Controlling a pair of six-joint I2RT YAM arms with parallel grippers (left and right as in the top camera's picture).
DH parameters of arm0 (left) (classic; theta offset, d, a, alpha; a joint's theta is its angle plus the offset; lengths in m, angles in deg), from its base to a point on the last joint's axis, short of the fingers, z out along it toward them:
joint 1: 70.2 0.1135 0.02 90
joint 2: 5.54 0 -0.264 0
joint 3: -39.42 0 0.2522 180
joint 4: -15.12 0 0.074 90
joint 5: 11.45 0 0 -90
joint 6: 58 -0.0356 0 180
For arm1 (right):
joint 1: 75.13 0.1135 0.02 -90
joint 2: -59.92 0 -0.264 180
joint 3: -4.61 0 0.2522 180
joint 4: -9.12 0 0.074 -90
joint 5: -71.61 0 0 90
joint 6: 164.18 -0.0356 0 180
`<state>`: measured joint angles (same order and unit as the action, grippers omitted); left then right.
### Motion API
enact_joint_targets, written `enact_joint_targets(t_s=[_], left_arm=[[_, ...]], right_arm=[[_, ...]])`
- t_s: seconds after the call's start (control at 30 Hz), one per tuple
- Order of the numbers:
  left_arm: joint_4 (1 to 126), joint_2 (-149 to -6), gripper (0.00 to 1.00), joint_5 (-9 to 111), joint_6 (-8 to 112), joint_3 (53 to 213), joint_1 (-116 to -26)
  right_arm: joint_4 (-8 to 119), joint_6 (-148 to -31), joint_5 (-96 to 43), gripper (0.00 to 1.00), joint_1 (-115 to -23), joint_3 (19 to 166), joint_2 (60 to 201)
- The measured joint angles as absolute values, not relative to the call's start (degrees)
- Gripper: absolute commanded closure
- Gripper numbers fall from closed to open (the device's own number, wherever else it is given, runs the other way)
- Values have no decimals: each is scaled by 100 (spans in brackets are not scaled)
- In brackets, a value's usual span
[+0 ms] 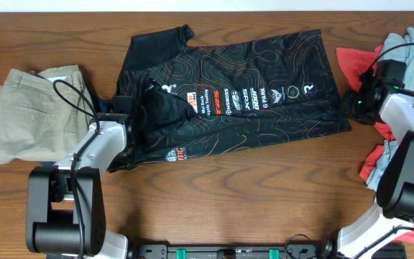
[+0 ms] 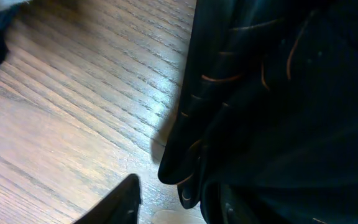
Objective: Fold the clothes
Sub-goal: 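Fold the jersey's left side inward toward the center with the left gripper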
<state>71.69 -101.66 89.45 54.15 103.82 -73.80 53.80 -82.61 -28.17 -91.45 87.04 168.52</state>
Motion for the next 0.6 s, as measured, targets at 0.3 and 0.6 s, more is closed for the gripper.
enact_joint_targets(t_s=[0.3, 0.6], left_arm=[[7167, -10166, 54, 8940, 5406, 10382, -7380], [7143, -10166, 54, 8940, 5406, 10382, -7380]], right_arm=[[5216, -8193, -2878, 82, -9134, 8700, 17197], [5015, -8206, -2891, 84, -9134, 8697, 17206]])
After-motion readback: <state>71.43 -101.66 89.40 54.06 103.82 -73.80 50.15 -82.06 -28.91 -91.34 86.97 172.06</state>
